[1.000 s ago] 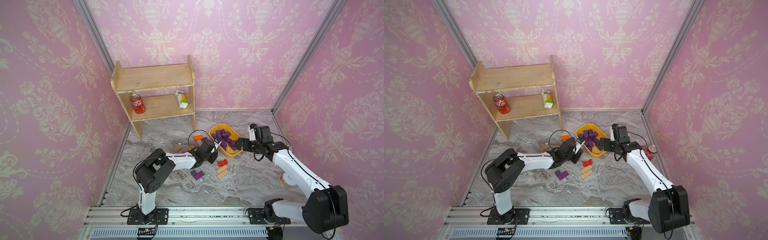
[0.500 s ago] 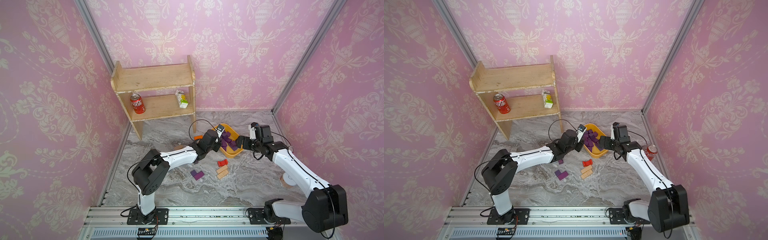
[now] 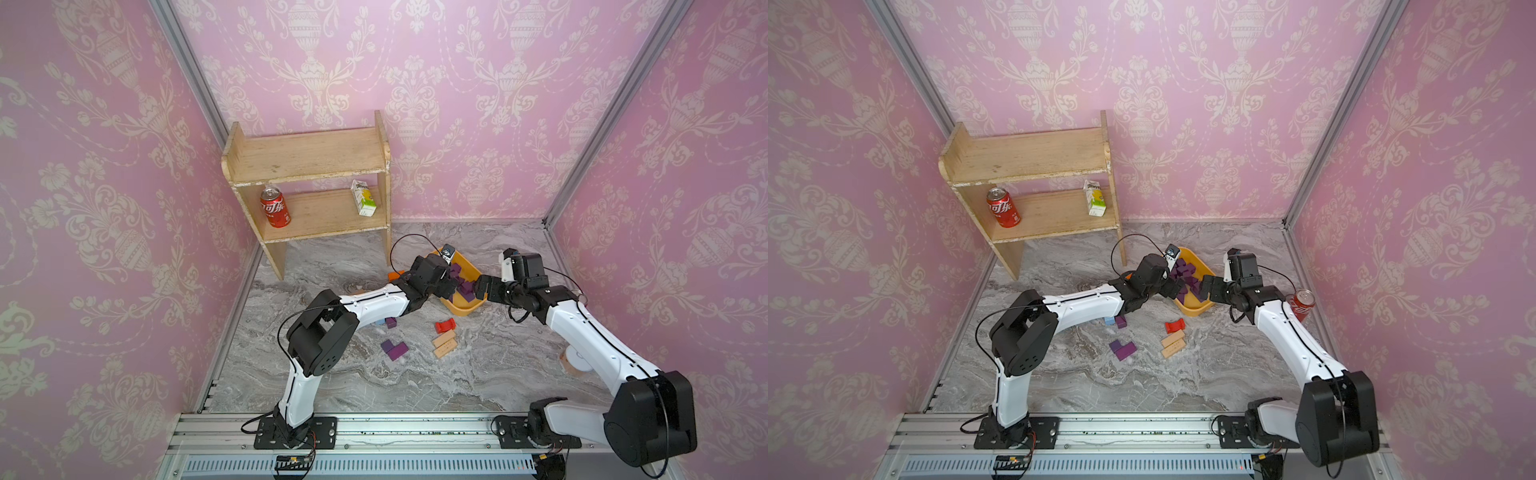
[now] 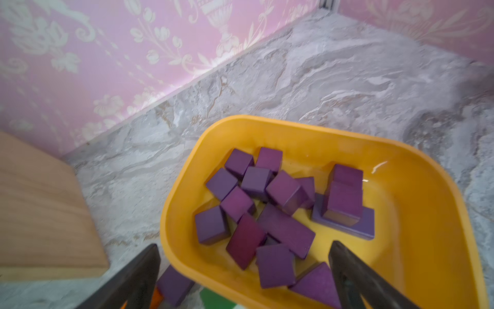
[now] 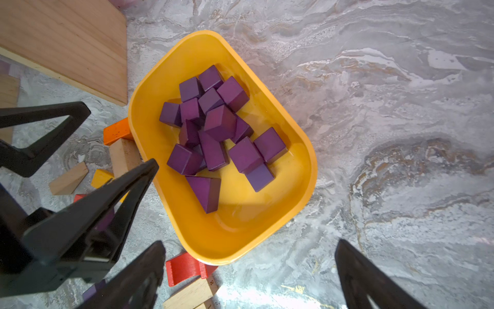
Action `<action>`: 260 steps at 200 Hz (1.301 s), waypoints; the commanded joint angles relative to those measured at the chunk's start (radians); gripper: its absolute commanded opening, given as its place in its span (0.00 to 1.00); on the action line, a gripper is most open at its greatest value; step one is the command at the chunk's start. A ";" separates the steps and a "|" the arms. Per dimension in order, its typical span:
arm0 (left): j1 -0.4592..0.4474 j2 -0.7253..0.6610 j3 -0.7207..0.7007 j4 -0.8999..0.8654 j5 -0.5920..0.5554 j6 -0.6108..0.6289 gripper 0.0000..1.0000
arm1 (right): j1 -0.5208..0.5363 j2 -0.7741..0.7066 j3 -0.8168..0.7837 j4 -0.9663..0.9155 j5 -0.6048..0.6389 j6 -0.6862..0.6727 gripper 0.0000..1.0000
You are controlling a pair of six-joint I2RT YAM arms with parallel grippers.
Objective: Pick purple bricks into the storage bin
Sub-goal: Place the building block in the storage box, then pick up the building block from the center of the board.
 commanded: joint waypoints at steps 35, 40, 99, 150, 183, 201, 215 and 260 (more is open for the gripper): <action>0.049 -0.397 -0.193 -0.243 -0.212 -0.137 0.99 | 0.191 0.009 0.022 -0.019 -0.095 -0.029 0.94; 0.057 -0.434 -0.213 -0.271 -0.225 -0.159 0.99 | 0.211 0.026 0.030 -0.020 -0.101 -0.025 0.94; 0.089 -0.864 -0.632 -0.208 -0.309 -0.296 0.99 | 0.392 0.192 0.121 0.024 -0.133 -0.015 0.84; 0.090 -0.928 -0.693 -0.232 -0.296 -0.283 0.99 | 0.496 0.403 0.280 -0.037 -0.051 -0.042 0.74; 0.090 -0.968 -0.722 -0.232 -0.286 -0.262 0.99 | 0.533 0.499 0.356 -0.034 -0.054 -0.047 0.67; 0.092 -0.996 -0.749 -0.218 -0.285 -0.264 0.99 | 0.547 0.558 0.402 -0.054 -0.039 -0.052 0.60; 0.094 -1.009 -0.766 -0.202 -0.279 -0.262 0.99 | 0.558 0.604 0.435 -0.061 -0.038 -0.061 0.57; 0.106 -0.997 -0.783 -0.152 -0.262 -0.238 0.99 | 0.590 0.736 0.515 -0.068 -0.033 -0.062 0.52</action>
